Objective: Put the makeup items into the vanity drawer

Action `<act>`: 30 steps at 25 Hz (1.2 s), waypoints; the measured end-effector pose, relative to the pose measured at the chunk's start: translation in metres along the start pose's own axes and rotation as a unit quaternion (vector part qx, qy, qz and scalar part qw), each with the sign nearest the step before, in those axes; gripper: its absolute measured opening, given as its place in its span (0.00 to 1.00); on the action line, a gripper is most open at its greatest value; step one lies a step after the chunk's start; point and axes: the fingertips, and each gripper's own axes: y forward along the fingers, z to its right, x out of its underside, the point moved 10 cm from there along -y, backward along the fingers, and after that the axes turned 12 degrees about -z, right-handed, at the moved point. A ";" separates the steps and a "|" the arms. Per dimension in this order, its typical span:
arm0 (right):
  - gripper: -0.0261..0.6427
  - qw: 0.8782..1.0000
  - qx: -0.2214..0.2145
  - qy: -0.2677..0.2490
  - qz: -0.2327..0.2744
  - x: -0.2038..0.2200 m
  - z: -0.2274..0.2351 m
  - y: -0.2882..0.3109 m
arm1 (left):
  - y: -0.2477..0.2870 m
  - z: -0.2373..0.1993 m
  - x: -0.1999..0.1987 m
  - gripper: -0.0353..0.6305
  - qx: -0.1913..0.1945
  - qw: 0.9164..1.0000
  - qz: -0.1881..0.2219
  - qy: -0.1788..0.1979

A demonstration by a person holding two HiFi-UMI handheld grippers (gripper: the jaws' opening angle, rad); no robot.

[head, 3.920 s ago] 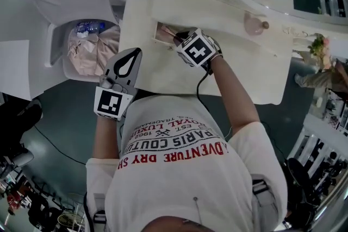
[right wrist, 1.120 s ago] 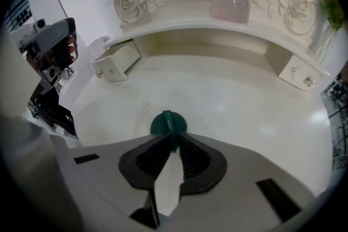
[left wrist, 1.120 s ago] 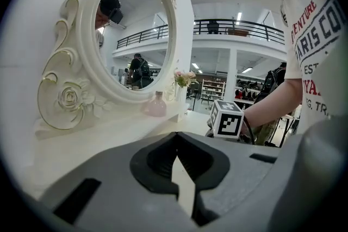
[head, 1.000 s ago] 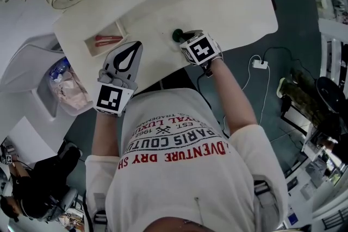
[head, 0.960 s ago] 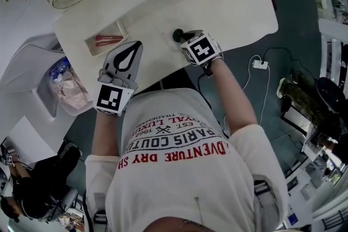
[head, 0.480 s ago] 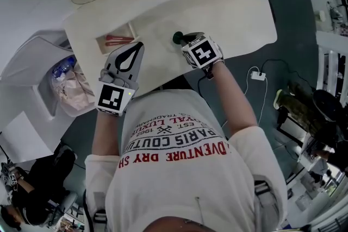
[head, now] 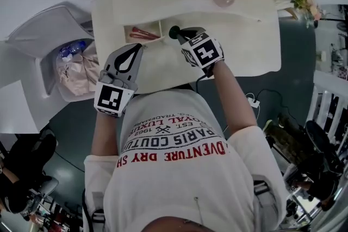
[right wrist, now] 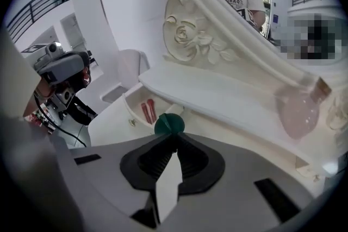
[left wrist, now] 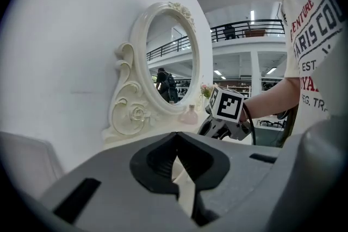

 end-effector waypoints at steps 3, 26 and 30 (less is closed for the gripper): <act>0.08 0.999 -0.006 -0.034 0.006 -0.024 -0.017 0.009 | -0.019 -0.007 0.011 0.06 -0.024 1.000 0.001 -0.013; 0.23 0.991 0.002 -0.127 -0.031 -0.083 -0.055 0.062 | -0.066 -0.036 0.053 0.06 -0.111 0.990 -0.007 -0.085; 0.26 0.992 -0.003 -0.121 -0.030 -0.080 -0.053 0.058 | -0.062 -0.037 0.050 0.06 -0.107 0.991 -0.005 -0.080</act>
